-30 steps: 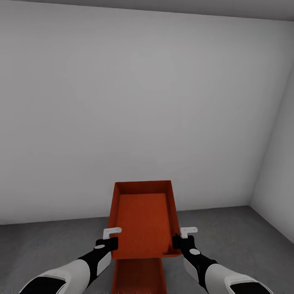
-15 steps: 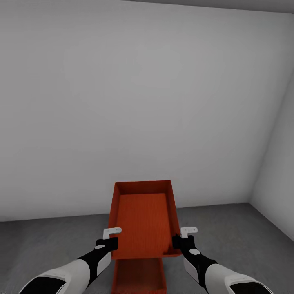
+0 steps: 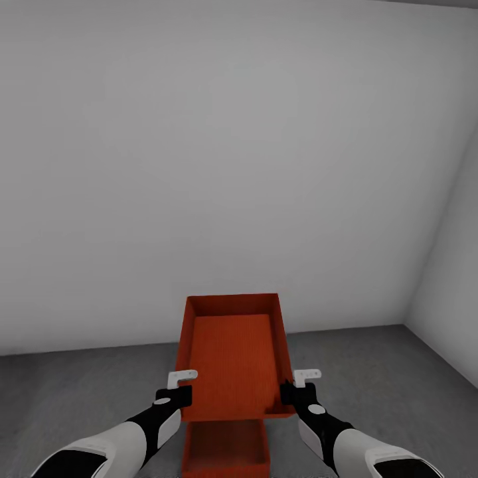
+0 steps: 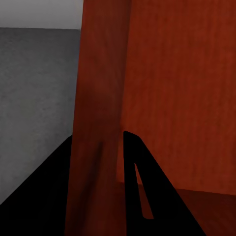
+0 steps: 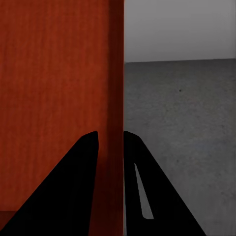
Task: Move the two storage containers from the living room to the garage. In the garage, place one container on the floor and stack the other container on top of it (either order is fine).
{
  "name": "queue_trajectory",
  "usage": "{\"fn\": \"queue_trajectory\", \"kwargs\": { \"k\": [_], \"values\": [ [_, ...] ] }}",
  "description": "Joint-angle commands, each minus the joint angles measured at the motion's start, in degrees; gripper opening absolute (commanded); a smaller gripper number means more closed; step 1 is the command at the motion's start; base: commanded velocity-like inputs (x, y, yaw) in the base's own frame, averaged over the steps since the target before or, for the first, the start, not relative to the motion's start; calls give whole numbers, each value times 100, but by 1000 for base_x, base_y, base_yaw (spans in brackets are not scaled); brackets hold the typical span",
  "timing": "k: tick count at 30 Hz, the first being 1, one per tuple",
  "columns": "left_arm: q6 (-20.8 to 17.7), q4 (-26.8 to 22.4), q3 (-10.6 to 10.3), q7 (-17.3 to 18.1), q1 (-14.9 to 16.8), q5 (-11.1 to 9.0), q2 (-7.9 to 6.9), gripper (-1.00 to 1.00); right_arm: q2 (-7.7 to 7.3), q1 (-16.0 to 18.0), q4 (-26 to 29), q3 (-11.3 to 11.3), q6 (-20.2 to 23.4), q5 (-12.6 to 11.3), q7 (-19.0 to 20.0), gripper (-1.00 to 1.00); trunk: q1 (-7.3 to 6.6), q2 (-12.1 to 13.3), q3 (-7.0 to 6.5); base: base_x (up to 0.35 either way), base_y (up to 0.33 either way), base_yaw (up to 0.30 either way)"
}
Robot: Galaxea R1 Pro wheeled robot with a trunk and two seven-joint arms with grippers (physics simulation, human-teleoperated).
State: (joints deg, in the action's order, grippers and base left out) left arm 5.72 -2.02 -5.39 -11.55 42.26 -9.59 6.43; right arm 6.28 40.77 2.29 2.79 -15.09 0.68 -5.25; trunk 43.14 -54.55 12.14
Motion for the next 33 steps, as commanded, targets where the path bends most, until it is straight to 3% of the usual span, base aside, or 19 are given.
{"fn": "queue_trajectory", "kwargs": {
  "k": [1,33],
  "values": [
    [25,18,212,-41,2,-96,-63,-100,4,10,17,-402,-91,117,-28,-100,0,-6,17,0,0,0],
    [25,18,213,-41,2,-96,-63,-100,4,10,17,-402,-91,117,-28,-100,0,-6,310,9,0,0]
  ]
}}
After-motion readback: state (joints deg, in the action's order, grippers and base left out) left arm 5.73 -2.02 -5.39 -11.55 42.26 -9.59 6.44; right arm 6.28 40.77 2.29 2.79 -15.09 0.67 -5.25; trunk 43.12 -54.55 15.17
